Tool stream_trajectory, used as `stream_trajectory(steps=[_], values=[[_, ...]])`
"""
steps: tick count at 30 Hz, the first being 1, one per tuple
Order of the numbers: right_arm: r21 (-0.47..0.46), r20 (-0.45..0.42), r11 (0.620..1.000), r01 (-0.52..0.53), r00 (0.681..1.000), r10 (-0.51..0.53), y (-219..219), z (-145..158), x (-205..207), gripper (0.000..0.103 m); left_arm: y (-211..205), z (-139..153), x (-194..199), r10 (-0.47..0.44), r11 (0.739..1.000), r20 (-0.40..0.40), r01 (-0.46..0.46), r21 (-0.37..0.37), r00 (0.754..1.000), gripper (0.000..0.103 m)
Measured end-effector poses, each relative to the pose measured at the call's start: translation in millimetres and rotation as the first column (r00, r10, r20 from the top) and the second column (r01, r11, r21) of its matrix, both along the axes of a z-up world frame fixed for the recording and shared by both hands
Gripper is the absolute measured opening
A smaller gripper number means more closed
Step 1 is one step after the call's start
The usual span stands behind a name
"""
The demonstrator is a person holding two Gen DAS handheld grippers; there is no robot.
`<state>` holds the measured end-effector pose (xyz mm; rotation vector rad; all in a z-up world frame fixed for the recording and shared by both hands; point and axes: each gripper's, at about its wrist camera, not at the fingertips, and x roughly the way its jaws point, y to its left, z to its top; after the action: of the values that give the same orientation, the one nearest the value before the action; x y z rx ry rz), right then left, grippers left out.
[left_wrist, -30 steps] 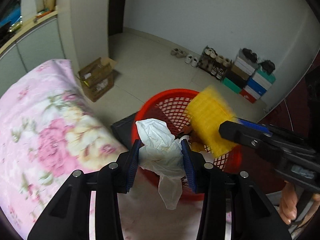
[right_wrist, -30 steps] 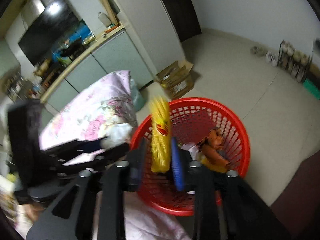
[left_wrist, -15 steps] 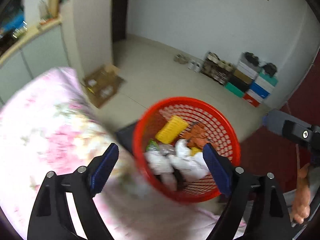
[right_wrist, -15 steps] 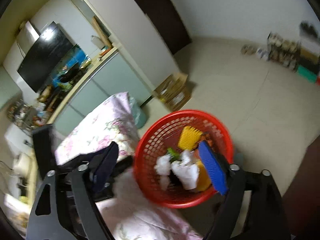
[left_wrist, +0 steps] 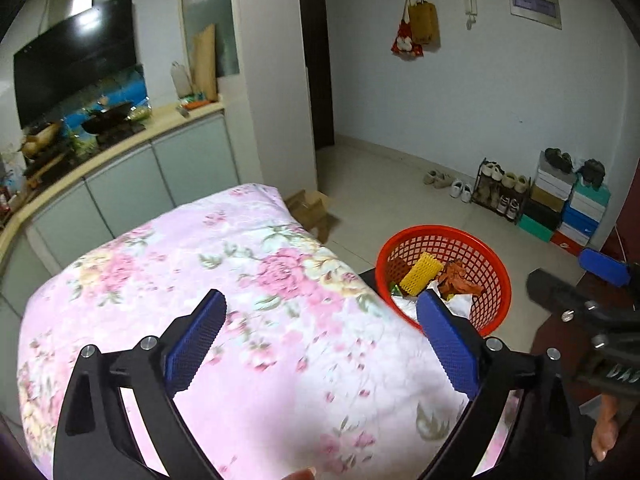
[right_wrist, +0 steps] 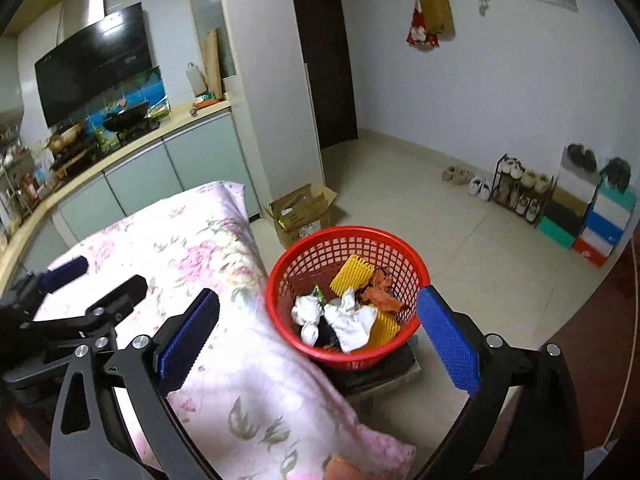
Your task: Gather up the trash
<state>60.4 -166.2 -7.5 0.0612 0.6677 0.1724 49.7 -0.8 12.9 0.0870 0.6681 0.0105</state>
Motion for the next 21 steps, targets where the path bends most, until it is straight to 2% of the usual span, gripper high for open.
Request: stream_trajectory(steps=[10, 21], values=[[-0.022, 0.002, 0.997, 0.073, 0.997, -0.073, 4, 2, -35, 0.096, 10, 14, -37, 0.011, 1.000, 0.041, -0.012, 0.020, 0.999, 0.093], [-0.019, -0.029, 0.996, 0.084, 0.996, -0.085, -4, -2, -44, 0.096, 0, 6, -39, -0.015, 1.000, 0.007, 0.015, 0.008, 1.000, 0.093]])
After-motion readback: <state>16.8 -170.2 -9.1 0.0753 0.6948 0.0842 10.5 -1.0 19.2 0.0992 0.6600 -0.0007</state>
